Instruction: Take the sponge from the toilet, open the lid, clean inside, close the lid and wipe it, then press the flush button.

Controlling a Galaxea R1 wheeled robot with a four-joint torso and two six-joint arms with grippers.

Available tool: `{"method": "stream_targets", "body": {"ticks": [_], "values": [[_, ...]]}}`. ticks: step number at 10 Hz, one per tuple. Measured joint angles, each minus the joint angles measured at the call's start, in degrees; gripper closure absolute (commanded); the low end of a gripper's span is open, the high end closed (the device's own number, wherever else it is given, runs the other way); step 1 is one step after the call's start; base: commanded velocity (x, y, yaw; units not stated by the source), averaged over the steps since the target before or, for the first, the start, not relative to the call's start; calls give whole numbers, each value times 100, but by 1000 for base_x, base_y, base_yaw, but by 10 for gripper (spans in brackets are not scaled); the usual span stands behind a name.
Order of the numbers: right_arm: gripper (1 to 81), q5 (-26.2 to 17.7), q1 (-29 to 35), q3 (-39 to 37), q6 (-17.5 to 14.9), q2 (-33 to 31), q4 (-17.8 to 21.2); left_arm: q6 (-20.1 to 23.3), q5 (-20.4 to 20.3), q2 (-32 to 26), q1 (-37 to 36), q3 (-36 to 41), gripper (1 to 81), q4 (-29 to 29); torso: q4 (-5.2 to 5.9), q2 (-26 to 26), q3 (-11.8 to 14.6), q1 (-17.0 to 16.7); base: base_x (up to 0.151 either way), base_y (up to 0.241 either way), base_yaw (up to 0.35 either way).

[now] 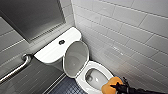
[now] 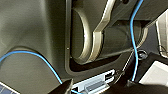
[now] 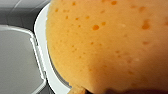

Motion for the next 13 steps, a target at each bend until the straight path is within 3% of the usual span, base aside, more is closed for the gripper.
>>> {"method": "stream_targets", "body": {"ticks": [3, 8, 10, 13], "values": [[811, -352, 519, -16, 5, 273, 0, -2, -7, 1, -2, 0, 10, 2, 0, 0, 0, 0, 0, 0, 0], [811, -1421, 1346, -1477, 5, 1771, -176, -2, -26, 15, 0, -102, 10, 0, 0, 0, 0, 0, 0, 0, 0], [811, -1758, 1536, -2015, 5, 2389, -429, -2, -26, 15, -2, -124, 10, 0, 0, 0, 0, 0, 0, 0, 0], [811, -2449, 1753, -2481, 2, 2995, -1220, -2, -39, 12, -2, -127, 10, -4, 0, 0, 0, 0, 0, 0, 0]]}}
